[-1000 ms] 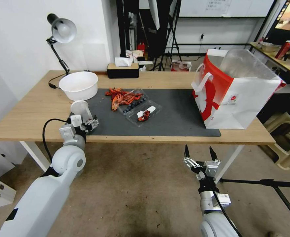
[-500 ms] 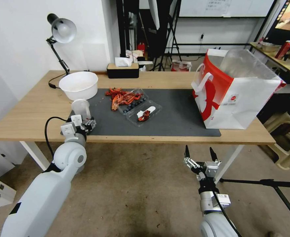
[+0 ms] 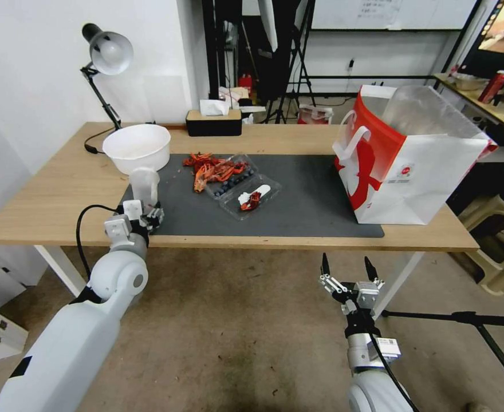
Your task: Pick up the trash from the table and place it into the takeout bag.
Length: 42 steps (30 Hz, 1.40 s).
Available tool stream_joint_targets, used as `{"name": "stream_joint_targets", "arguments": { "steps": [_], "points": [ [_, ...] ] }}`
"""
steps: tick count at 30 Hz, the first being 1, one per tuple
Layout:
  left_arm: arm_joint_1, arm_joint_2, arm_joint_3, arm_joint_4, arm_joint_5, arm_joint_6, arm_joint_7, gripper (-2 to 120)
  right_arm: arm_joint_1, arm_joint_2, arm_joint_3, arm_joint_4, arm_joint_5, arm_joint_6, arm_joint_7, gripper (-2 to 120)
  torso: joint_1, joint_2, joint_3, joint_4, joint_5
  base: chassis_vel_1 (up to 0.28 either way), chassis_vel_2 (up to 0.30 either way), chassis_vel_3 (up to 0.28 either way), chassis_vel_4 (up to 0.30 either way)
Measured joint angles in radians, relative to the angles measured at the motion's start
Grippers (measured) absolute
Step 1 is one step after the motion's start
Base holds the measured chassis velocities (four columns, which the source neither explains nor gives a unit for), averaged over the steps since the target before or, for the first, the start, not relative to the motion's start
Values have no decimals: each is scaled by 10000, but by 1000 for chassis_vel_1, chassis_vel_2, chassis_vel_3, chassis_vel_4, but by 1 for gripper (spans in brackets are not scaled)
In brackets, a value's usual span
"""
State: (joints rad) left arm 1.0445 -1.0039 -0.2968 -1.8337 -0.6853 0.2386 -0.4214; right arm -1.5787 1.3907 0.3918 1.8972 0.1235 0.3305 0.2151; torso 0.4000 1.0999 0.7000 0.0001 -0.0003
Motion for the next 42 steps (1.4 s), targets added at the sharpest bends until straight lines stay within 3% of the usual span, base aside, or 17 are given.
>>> {"name": "stream_joint_targets", "arguments": {
  "steps": [2,3,6,7,11,15,17,18,21,32,37,39,42],
  "points": [
    [15,108,7,107,260,-855,877,54,1,5,1,-12,-6,5,0,100,0,0,0,0,4,0,0,0,0],
    [15,108,7,107,260,-855,877,54,1,5,1,-12,-6,5,0,100,0,0,0,0,4,0,0,0,0],
    [-272,363,168,626,415,-2883,3202,54,1,6,3,-29,-13,14,1,100,0,0,-1,-3,3,0,0,0,0],
    [-272,363,168,626,415,-2883,3202,54,1,6,3,-29,-13,14,1,100,0,0,-1,-3,3,0,0,0,0],
    [-1030,756,599,1038,-134,-4186,5077,54,4,-4,-14,-30,-35,15,2,100,0,0,0,0,3,0,0,0,0],
    [-1498,908,866,1190,-457,-4389,5672,54,6,-16,-23,-28,-51,12,2,100,0,0,0,-1,3,0,0,0,0],
    [-2656,1234,1853,1462,-1245,-4568,6431,54,-44,-59,-8,7,-81,1,11,100,0,0,0,-2,5,0,0,0,0],
    [-2656,1234,1853,1462,-1245,-4568,6431,54,-44,-59,-8,7,-81,1,11,100,0,0,0,-2,5,0,0,0,0],
    [-4045,1290,3177,1805,-1771,-4579,6709,54,-132,-121,114,83,-81,0,33,100,0,0,0,-3,5,0,0,0,0],
    [-6398,712,4914,2503,-2178,-4426,6716,54,-225,-22,172,121,-97,-6,69,100,0,-1,-1,-2,6,0,0,0,0],
    [-8123,18,6338,3009,-2546,-4345,6592,54,-238,57,183,31,-177,43,98,100,1,1,0,-2,5,0,0,0,0],
    [-8123,18,6338,3009,-2546,-4345,6592,54,-238,57,183,31,-177,43,98,100,1,1,0,-2,5,0,0,0,0],
    [-9228,-861,7283,3747,-2689,-4339,6542,54,-233,96,184,-11,-195,67,102,100,1,0,1,-2,3,0,0,0,0]
  ]
}}
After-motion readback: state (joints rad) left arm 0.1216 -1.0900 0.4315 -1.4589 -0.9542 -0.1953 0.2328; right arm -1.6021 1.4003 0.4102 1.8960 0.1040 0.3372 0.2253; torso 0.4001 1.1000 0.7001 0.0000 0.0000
